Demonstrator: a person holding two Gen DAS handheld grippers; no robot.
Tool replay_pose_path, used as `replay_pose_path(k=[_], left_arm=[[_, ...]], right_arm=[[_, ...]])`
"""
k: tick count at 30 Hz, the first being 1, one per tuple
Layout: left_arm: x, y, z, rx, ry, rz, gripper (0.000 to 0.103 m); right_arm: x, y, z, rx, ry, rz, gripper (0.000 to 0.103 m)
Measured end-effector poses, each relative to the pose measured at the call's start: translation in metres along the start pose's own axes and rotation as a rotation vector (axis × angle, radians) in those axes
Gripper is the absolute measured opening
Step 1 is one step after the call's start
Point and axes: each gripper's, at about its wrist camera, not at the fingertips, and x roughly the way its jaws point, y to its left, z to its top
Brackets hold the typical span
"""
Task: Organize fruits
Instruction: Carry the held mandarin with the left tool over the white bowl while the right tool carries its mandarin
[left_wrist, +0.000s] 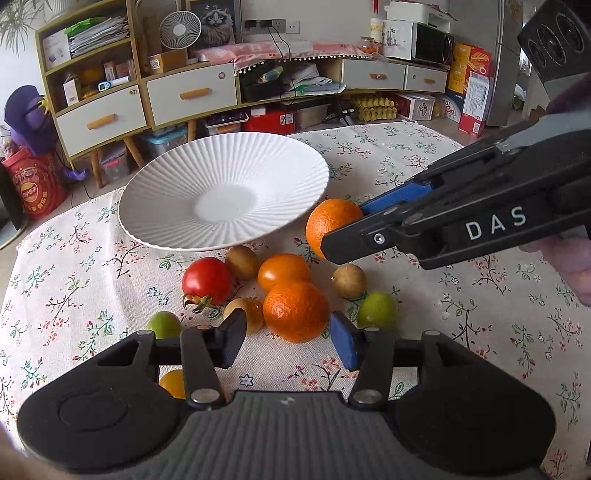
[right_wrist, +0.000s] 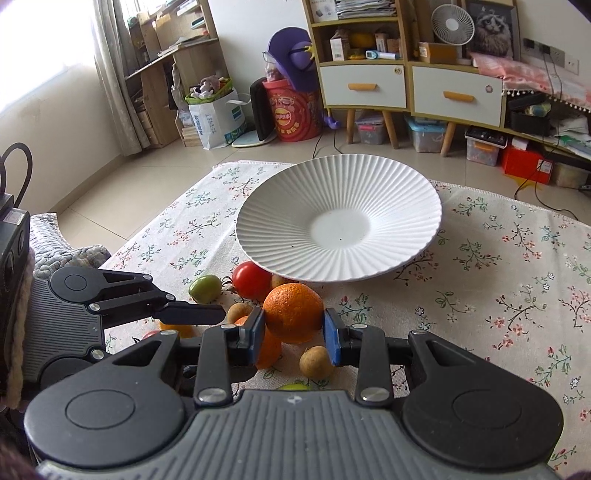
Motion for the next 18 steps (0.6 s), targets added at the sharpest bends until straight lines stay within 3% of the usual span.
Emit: replay_pose_path(k=[8, 11, 18], left_arm=[[0.005, -0.007, 0.003, 0.034, -0.017, 0.001, 0.047], [0.008, -0.006, 0.003, 0.023, 0.002, 0.005, 0.038], [-0.003, -0.008, 0.004, 0.022, -0.027, 0.014, 0.036]], right_arm=[[-0.001, 0.001, -0.004, -0.001, 0.016, -0.008, 0.031], [-0.001, 0.002, -0.005, -0.006, 0.019, -0.008, 0.031], [-0.002, 0.002, -0.003, -0.010, 0.010, -0.015, 0.031]])
